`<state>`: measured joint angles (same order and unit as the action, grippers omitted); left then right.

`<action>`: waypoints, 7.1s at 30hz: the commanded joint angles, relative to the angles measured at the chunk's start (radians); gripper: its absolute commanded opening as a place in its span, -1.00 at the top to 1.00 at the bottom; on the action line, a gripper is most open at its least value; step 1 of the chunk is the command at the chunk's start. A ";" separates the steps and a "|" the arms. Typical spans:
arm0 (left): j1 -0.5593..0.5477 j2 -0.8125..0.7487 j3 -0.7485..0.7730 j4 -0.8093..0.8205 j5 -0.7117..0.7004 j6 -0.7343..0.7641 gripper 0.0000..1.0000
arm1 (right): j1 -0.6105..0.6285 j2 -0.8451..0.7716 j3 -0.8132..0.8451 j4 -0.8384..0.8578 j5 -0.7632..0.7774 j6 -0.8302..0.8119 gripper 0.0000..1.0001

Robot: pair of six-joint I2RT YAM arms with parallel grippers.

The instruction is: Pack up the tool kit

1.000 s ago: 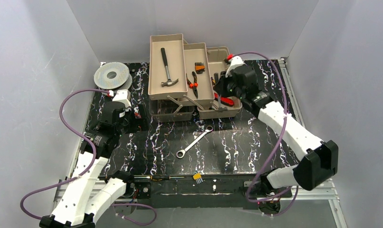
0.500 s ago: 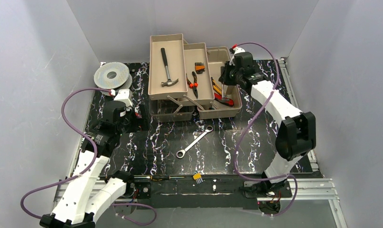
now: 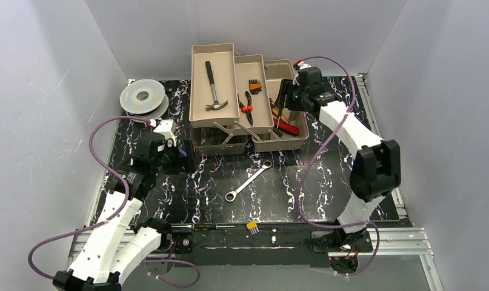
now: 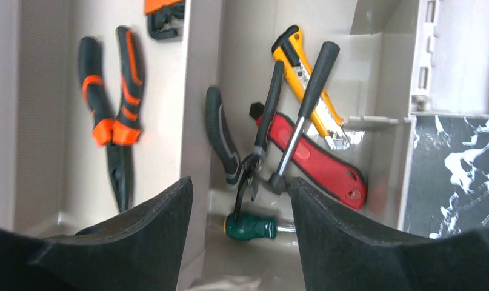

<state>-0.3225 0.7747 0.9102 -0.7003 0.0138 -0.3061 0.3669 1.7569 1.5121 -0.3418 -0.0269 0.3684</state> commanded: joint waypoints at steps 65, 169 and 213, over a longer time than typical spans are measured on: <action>0.284 0.787 0.270 -0.044 -0.400 -0.873 1.00 | 0.005 -0.646 -0.555 0.244 -0.166 0.037 -0.22; 0.261 0.499 0.488 0.046 -0.067 -0.176 -0.97 | 0.007 -0.715 -0.556 0.165 0.027 0.110 -0.20; 0.369 0.611 -0.110 0.648 0.486 -0.482 -0.69 | 0.006 -0.826 -0.716 0.066 -0.121 0.142 -0.14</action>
<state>0.0441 1.3937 0.7990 -0.1063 0.4839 -0.7701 0.3717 0.9337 0.7883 -0.2897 -0.1303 0.5208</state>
